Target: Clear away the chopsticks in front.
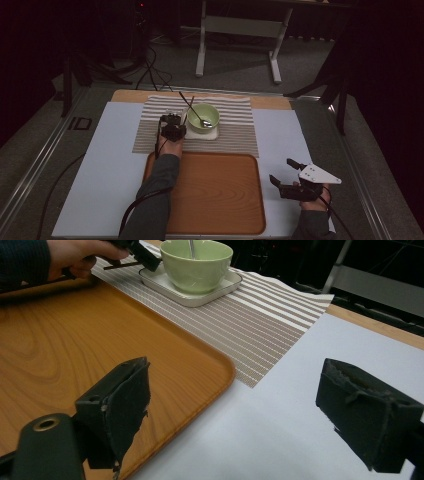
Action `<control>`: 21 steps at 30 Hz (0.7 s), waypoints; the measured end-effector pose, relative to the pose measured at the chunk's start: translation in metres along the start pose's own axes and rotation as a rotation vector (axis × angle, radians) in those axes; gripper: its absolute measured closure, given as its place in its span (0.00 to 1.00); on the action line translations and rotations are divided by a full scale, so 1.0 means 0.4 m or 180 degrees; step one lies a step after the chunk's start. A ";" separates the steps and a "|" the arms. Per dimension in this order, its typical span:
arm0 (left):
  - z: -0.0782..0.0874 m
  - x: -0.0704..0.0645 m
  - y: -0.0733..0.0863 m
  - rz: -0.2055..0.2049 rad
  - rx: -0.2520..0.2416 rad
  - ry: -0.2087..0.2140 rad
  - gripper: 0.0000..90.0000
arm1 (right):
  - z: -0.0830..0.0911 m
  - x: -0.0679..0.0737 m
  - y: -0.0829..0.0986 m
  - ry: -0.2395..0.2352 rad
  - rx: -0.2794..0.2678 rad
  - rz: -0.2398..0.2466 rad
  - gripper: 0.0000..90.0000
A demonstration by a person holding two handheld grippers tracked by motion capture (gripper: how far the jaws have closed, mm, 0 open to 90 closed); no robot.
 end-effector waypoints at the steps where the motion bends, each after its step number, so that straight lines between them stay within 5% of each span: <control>1: 0.005 0.002 0.001 0.0014 -0.0007 0.0011 0.95 | 0.000 0.000 0.000 0.0001 0.0001 0.0001 0.15; 21: 0.108 0.039 0.019 0.0108 -0.0070 -0.0104 0.95 | -0.001 0.003 0.000 -0.0002 0.0010 0.0009 0.15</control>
Point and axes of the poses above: each handheld gripper's, and its own axes: z roughly backward along the jaws, y roughly out of its underside, x roughly to its left, the point moved 8 cm from there along -z, roughly forward along the jaws, and after that the axes turned 9 degrees about z, right-handed, at the moved point
